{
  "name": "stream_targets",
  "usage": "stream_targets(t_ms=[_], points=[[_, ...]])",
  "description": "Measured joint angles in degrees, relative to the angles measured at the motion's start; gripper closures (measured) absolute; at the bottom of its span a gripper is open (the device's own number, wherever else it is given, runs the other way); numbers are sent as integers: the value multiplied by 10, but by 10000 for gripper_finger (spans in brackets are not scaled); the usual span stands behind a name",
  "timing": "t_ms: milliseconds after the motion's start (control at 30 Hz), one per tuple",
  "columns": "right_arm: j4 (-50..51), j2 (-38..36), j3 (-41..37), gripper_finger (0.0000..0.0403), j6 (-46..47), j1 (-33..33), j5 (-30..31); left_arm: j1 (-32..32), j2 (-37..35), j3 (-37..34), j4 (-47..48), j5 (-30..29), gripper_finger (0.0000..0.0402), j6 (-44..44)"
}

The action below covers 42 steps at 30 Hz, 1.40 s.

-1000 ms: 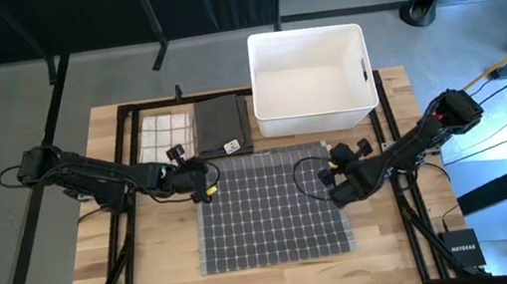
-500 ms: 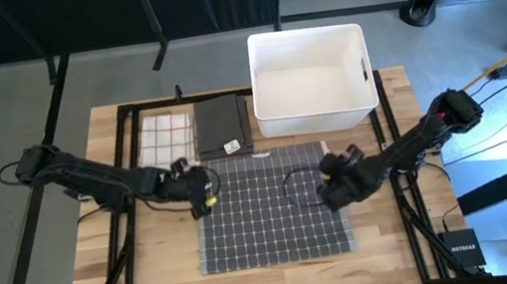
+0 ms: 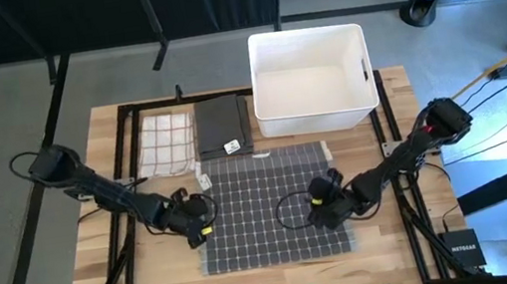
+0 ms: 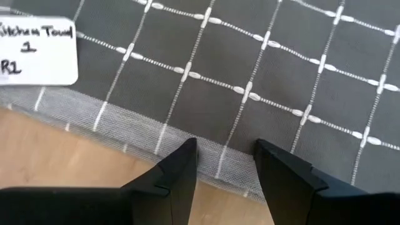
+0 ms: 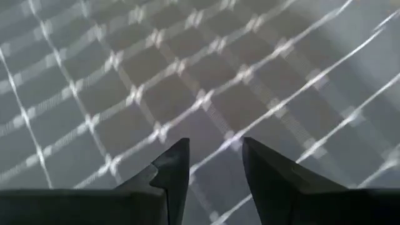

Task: Fold towel
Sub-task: Fold the grey patterned towel

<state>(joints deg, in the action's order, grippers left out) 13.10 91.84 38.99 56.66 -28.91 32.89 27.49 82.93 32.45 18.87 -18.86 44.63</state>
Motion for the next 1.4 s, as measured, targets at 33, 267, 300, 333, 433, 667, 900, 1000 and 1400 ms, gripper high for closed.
stream_targets(t_ms=[33, 267, 300, 333, 433, 667, 900, 1000, 1400], points=[[0, 6, 0, 254, 0, 0, -21, 5, 6, 0, -7, -3, 247, 2], [-29, 15, 2, 254, 54, -30, -123, 52, 14, 1, -24, 61, 247, 48], [-46, 15, 2, 254, 65, -39, -137, 61, 14, 1, -26, 73, 247, 61], [-68, 15, 1, 254, 74, -49, -150, 70, 14, 2, -28, 84, 247, 73], [-130, 17, 1, 254, 76, -75, -174, 94, 16, 19, -18, 125, 247, 91], [-115, 11, 50, 254, 17, -80, -224, 99, -11, 110, 37, 149, 247, 11], [-122, 9, 82, 254, -75, -38, -139, 85, -65, 161, 132, -46, 247, -96], [-159, 9, 85, 254, -94, -21, -44, 71, -69, 160, 182, -137, 247, -108], [-164, 28, 85, 254, -222, 84, -24, -97, -72, 70, 206, -5, 246, -97]])
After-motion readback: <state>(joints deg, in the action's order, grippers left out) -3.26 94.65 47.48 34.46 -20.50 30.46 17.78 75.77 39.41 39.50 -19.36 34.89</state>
